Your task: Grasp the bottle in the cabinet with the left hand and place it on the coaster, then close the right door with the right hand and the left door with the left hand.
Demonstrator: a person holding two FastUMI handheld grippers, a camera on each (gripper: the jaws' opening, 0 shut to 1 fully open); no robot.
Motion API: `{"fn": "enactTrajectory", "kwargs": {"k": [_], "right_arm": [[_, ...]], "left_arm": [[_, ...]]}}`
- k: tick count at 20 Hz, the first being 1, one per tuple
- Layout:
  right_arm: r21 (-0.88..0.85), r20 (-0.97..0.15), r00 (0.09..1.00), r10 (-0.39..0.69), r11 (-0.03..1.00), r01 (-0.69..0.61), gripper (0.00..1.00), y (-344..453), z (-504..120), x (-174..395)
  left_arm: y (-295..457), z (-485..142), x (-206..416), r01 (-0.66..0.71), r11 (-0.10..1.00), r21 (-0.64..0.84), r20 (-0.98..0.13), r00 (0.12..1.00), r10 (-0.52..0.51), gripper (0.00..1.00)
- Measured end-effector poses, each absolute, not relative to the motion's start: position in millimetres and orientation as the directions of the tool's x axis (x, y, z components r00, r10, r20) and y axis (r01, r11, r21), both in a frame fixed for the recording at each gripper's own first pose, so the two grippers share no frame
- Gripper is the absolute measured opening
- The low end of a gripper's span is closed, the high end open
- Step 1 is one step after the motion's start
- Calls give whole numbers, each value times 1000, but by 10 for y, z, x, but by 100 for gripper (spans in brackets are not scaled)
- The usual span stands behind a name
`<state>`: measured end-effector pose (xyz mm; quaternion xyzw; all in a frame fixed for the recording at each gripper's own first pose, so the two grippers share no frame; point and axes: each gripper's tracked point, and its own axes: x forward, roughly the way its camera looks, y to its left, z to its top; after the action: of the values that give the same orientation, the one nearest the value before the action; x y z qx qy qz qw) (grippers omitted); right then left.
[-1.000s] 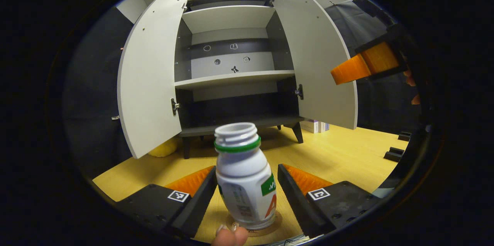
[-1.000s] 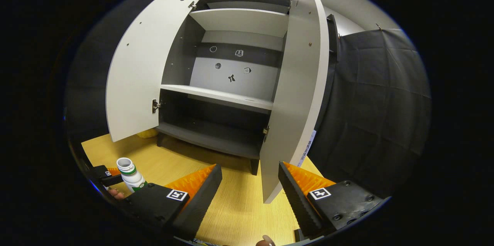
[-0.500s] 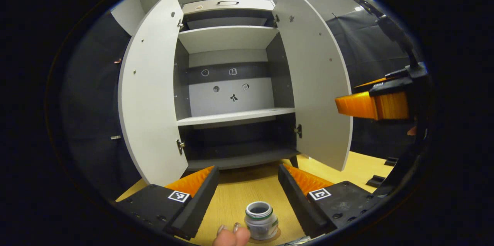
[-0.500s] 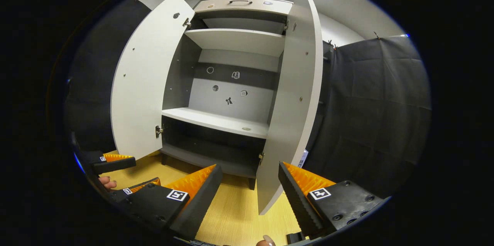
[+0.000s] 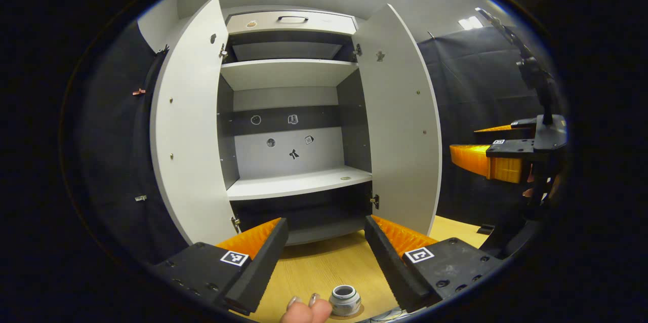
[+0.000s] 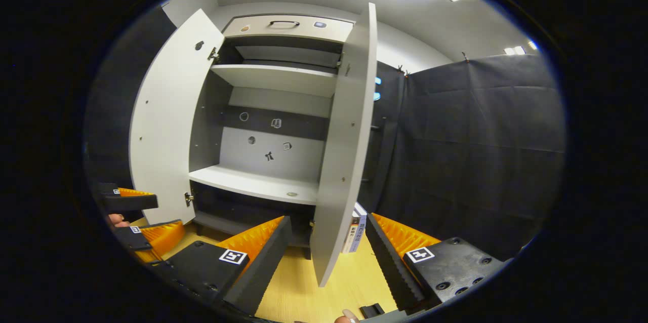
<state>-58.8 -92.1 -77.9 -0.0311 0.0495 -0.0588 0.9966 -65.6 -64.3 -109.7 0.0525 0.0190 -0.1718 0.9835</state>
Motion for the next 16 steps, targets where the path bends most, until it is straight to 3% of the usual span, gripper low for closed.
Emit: {"fn": "enactTrajectory", "kwargs": {"k": [4, 6, 16], "right_arm": [[-47, -55, 971, -234, 972, 232, 97, -1432, -507, -504], [-16, -58, 965, -258, 966, 257, 97, -1636, -447, -398], [76, -44, 980, -196, 977, 199, 98, -2102, -368, 535]], "left_arm": [[-327, -966, -854, 321, 945, 60, -83, 945, -316, 93], [-175, -923, -922, 280, 958, 63, -88, 958, -274, 96], [275, -651, -966, 50, 998, 47, -54, 997, -48, 96]]}}
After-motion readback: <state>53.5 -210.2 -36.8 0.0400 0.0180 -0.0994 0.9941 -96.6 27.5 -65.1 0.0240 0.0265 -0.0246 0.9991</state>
